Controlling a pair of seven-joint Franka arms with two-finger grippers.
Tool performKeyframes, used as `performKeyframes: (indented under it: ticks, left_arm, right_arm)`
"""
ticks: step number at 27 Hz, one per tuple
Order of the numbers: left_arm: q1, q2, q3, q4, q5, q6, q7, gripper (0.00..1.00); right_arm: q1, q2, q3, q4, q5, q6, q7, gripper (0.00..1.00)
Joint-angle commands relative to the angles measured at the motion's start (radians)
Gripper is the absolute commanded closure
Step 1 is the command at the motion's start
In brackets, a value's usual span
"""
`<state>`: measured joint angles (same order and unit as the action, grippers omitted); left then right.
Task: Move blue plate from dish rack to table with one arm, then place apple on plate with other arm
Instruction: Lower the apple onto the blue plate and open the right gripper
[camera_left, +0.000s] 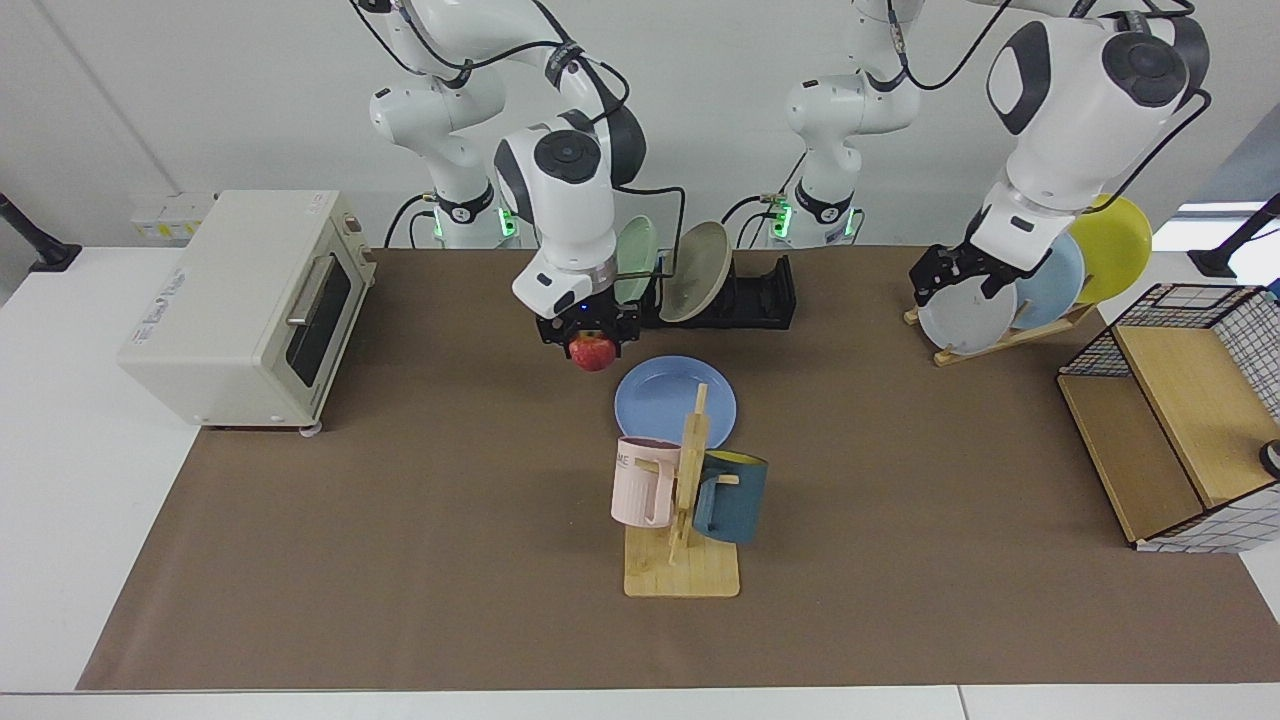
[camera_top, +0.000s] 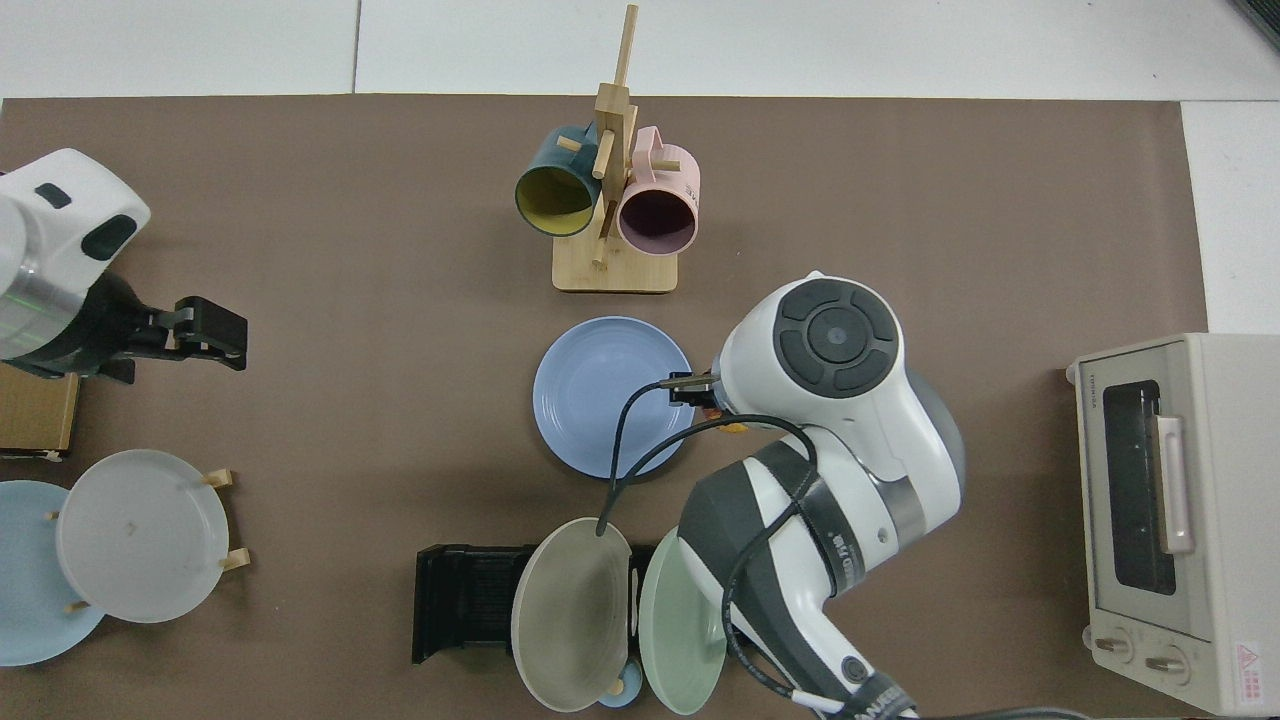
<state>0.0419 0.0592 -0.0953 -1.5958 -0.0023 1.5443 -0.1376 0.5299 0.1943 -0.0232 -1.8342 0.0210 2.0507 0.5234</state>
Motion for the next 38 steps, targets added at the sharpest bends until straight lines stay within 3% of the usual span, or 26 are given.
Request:
performKeyframes:
  ticks: [1,15,21,25,26,27,28,30,38]
  left_arm:
    - [-0.017,-0.042,0.014,-0.032,0.005,-0.01,0.006,0.0]
    - [-0.02,-0.048,0.006,-0.035,0.004,0.019,0.015,0.0]
    - [-0.014,-0.157,0.006,-0.163,-0.001,0.095,0.013,0.0]
    - [-0.014,-0.168,0.009,-0.185,-0.001,0.115,0.013,0.0]
    - [-0.014,-0.165,0.011,-0.181,-0.001,0.115,0.013,0.0]
    - [-0.014,-0.165,0.011,-0.179,0.001,0.115,0.013,0.0]
    - [-0.014,-0.165,0.011,-0.179,0.001,0.115,0.013,0.0]
    - [-0.019,-0.165,0.012,-0.178,0.001,0.117,0.016,0.0]
    - [-0.019,-0.164,0.011,-0.178,0.004,0.117,0.018,0.0]
  right_arm:
    - [0.044,0.079,-0.006,0.046,0.002,0.063,0.107,1.0]
    - [0.11,0.223,-0.004,0.07,0.008,0.2,0.265,1.0]
    - [0.139,0.274,-0.004,0.092,0.011,0.235,0.293,1.0]
    - [0.139,0.277,-0.004,0.092,0.023,0.243,0.291,1.0]
    - [0.139,0.277,-0.004,0.092,0.025,0.243,0.288,0.88]
    - [0.137,0.278,-0.004,0.092,0.028,0.243,0.288,0.56]
    - [0.136,0.277,-0.004,0.092,0.03,0.243,0.285,0.07]
    - [0.144,0.275,-0.004,0.093,0.03,0.232,0.279,0.0]
    - [0.125,0.208,-0.015,0.121,0.028,0.155,0.241,0.0]
